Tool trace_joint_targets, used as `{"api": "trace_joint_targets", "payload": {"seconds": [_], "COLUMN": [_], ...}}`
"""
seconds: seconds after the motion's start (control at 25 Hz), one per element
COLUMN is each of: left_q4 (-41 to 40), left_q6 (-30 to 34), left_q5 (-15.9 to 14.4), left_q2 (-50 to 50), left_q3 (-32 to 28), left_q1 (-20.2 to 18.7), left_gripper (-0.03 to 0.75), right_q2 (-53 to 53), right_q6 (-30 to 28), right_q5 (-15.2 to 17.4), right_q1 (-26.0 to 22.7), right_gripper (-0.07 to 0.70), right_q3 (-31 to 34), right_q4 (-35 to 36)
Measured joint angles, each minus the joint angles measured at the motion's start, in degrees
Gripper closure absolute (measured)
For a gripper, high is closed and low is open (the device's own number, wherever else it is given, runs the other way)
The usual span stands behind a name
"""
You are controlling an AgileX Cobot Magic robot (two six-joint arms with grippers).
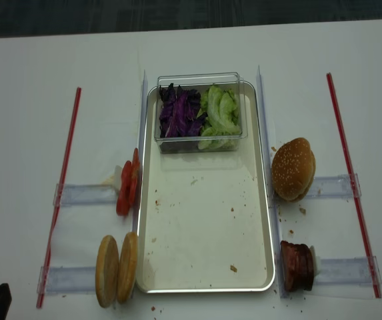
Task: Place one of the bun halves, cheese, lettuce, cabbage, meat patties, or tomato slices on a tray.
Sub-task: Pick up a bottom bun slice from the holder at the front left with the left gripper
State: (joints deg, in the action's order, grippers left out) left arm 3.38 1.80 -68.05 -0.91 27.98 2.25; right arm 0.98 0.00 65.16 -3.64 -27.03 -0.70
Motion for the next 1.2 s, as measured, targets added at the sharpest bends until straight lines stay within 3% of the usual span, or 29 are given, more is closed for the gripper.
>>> {"api": "trace_joint_targets", "payload": {"seconds": [1.2], "left_q4": [0.0], "left_q6": [0.0], "left_q5": [0.0], "left_q2": [0.0], "left_q3": [0.0], "left_q1": [0.0], "left_gripper": [0.24], "right_q2": [0.0], "right_q6": [0.0], "right_q5": [0.0], "right_q1": [0.0], "right_gripper": [0.099], "right_q3": [0.0], "right_q4": [0.0]}}
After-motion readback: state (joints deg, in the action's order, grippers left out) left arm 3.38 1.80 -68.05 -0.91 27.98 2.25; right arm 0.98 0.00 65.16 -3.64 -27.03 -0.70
